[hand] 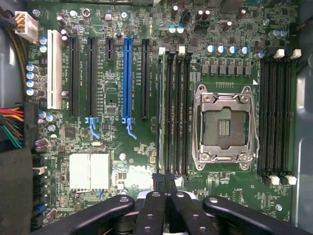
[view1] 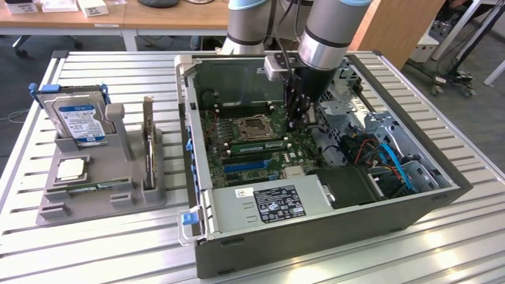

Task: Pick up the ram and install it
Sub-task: 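Press down the ram until it locks into place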

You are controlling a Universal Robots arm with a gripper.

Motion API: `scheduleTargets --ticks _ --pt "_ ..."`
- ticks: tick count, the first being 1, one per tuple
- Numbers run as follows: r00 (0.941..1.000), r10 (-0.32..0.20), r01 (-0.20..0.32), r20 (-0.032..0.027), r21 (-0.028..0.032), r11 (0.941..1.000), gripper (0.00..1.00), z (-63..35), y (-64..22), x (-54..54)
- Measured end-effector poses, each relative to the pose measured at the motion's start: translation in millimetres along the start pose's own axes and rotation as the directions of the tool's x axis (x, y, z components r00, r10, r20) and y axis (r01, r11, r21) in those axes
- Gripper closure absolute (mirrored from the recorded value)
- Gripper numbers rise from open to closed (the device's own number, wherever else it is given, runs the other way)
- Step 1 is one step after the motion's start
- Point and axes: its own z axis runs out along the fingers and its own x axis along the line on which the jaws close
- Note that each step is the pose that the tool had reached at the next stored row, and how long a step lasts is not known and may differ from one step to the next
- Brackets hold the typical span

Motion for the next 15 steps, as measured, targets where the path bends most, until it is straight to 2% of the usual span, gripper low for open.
scheduleTargets --ticks 4,7,15 --pt "1.0000 0.001 -0.001 -0.0002 -0.0010 1.0000 0.90 2.0 -0.1 0.1" --pt "1.0000 0.003 -0.003 -0.0009 -0.0046 1.0000 0.90 3.3 -0.4 0.1" --pt "1.0000 0.009 -0.009 -0.0006 -0.0064 0.9999 0.90 9.2 -2.9 0.3"
